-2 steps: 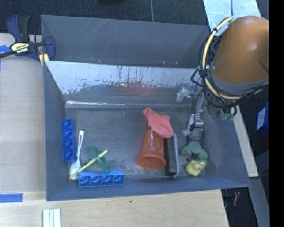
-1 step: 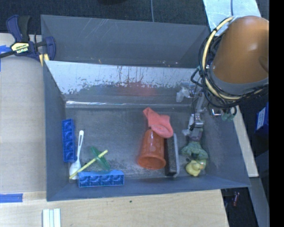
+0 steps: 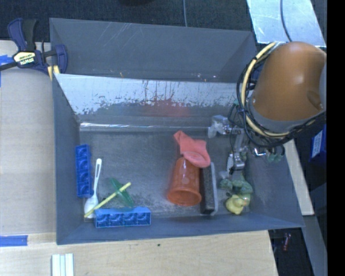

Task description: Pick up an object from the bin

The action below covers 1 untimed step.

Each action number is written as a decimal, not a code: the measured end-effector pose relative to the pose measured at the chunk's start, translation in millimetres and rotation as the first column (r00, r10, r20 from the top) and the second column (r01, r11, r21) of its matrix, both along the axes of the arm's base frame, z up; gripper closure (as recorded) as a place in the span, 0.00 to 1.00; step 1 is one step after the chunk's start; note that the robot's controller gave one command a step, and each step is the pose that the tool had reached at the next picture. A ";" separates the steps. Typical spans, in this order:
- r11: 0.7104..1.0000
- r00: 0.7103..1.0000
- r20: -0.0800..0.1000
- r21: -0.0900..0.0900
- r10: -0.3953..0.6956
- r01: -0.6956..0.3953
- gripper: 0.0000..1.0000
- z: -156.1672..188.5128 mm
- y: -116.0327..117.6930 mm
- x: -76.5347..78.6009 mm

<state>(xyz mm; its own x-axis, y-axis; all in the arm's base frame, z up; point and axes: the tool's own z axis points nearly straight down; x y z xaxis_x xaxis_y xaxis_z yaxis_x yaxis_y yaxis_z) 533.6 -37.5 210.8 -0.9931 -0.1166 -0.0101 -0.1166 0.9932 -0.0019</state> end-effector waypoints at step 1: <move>1.000 1.000 -0.003 0.000 0.021 -0.021 0.00 -71.6 8.5 -35.4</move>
Offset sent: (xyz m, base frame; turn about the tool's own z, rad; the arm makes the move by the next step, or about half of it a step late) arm 0.0248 0.0236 -0.0366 -0.2504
